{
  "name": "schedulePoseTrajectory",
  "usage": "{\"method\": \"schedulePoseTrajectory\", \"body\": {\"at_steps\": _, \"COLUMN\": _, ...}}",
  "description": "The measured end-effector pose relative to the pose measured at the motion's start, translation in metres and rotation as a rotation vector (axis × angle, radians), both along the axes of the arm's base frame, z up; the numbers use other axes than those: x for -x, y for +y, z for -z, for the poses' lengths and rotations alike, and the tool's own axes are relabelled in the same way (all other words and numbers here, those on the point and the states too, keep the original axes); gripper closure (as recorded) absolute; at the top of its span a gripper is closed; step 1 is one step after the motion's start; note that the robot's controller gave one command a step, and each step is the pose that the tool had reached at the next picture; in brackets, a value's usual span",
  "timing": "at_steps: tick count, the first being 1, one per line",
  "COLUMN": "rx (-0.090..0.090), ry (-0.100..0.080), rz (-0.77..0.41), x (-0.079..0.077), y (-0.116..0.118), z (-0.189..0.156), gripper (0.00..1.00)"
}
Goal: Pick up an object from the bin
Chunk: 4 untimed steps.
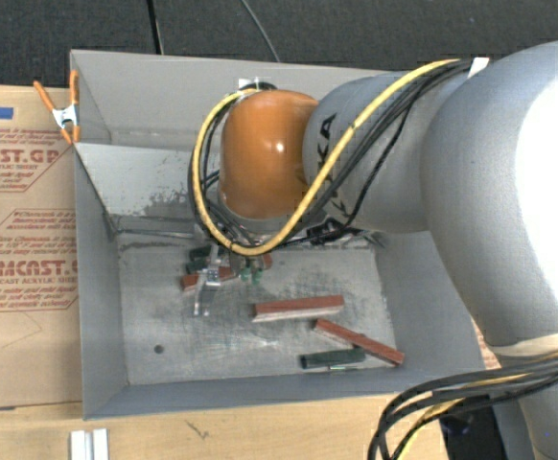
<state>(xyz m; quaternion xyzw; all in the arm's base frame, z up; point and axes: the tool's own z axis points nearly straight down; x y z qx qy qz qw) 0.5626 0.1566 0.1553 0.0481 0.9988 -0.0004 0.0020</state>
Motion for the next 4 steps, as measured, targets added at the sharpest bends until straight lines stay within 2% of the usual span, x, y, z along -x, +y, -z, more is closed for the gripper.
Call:
{"method": "schedulePoseTrajectory", "body": {"at_steps": 1, "rx": -0.004, "ry": -0.002, "rz": 0.023, "x": 0.019, "y": -0.013, "z": 0.075, "gripper": 0.00}}
{"method": "schedulePoseTrajectory", "body": {"at_steps": 2, "rx": -0.011, "ry": 0.000, "rz": 0.023, "x": -0.003, "y": -0.045, "z": 0.083, "gripper": 0.00}}
{"method": "schedulePoseTrajectory", "body": {"at_steps": 3, "rx": -0.001, "ry": -0.004, "rz": 0.103, "x": -0.008, "y": -0.028, "z": 0.082, "gripper": 0.00}}
{"method": "schedulePoseTrajectory", "body": {"at_steps": 4, "rx": -0.014, "ry": -0.010, "rz": 0.144, "x": -0.013, "y": -0.018, "z": 0.079, "gripper": 1.00}}
